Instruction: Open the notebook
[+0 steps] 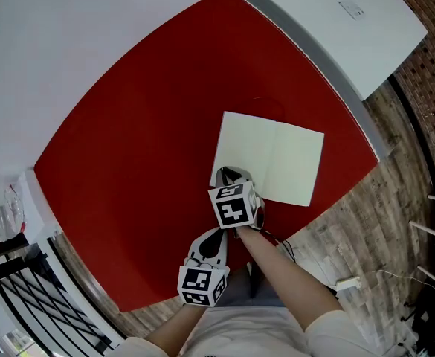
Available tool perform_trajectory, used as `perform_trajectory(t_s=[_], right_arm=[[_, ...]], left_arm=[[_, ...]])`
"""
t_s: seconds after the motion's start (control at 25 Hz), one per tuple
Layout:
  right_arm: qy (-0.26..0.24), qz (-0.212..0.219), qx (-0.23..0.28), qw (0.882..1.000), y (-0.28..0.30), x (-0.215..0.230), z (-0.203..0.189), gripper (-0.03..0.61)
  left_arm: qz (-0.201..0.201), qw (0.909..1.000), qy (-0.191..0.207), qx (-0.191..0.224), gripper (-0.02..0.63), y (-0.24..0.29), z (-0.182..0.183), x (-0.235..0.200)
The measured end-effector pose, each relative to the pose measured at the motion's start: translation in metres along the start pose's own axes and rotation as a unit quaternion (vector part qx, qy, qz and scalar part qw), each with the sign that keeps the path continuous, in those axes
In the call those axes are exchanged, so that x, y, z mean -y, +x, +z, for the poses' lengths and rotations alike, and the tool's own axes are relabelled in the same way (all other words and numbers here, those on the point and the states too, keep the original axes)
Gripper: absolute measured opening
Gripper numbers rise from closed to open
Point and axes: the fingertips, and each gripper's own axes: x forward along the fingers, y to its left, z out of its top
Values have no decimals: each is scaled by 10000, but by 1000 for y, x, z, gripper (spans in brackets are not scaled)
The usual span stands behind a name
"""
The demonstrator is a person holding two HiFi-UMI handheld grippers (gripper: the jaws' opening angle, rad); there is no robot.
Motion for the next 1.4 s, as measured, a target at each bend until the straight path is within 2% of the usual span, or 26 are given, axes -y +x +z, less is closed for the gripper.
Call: perform_trajectory(t_s=[0.2,0.36,0.52,0.68,0.88,1.08,1.24,1.4], right_arm=[[-116,82,-35,9999,-8,-2,-4,19],[-237,179,155,9994,-33,-1,9,20],[-473,178,583,9970,-93,5,22,20],[-582,-86,1066,9926,-165,30,16,20],[-139,-381,1501,9878,-239,59,-10,20],[183,-779,1945,9776,-300,68,-30,20],[299,-1024,2068,9726,-320,70,-42,18],[420,-1021,2161,9701,-329,64,-43,19]], left_arm=[[-8,10000,41,-4,6,-6,1,5],[1,9998,156,116,6,-6,14,4],[-71,9990,296,316,6,-13,37,16],[-240,9969,532,529,6,-24,62,37],[-428,9944,752,607,6,-37,76,68],[-569,9935,755,627,6,-45,86,94],[-714,9907,909,715,6,-49,96,115],[-777,9888,1000,793,6,-53,103,129]])
